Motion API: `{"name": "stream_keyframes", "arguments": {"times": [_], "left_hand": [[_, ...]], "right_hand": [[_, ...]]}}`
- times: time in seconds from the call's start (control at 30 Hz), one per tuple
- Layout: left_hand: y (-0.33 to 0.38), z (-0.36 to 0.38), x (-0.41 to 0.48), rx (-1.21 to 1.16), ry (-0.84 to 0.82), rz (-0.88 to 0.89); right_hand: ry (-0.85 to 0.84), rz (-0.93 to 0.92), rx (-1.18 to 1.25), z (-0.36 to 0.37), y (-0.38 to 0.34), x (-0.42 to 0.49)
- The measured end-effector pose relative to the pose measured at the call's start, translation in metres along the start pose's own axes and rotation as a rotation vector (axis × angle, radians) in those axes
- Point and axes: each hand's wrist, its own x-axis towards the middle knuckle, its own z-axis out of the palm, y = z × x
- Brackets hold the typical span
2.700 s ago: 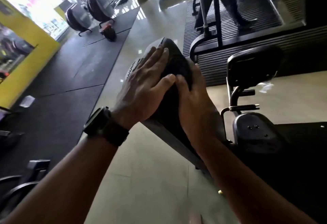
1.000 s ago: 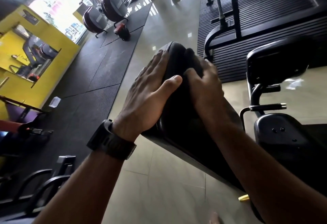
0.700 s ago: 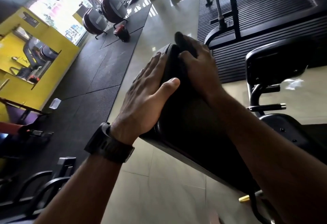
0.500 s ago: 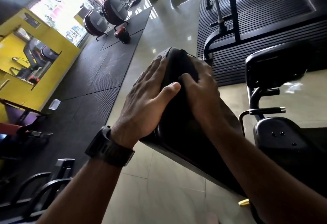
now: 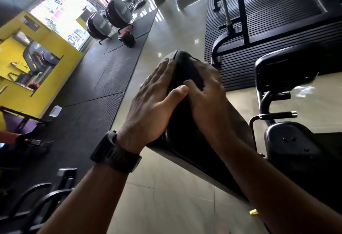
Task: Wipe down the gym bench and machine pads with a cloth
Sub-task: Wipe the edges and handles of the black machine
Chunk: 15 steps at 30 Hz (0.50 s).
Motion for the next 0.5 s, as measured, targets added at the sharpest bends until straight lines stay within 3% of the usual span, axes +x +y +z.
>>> {"name": "stream_keyframes", "arguments": {"times": [0.07, 0.13, 0.3, 0.5], "left_hand": [[-0.001, 0.0, 0.001, -0.026, 0.001, 0.013], [0.001, 0.0, 0.0, -0.024, 0.004, 0.017], [0.003, 0.0, -0.002, -0.013, 0.018, -0.003], [0.0, 0.001, 0.0, -0.054, 0.023, 0.031]], "right_hand": [[-0.022, -0.107, -0.013, 0.002, -0.002, 0.006], [-0.043, -0.1, -0.064, -0.001, 0.006, 0.023], [0.056, 0.246, 0.007, -0.013, 0.04, -0.006], [-0.013, -0.106, -0.034, -0.01, 0.014, -0.043]]}}
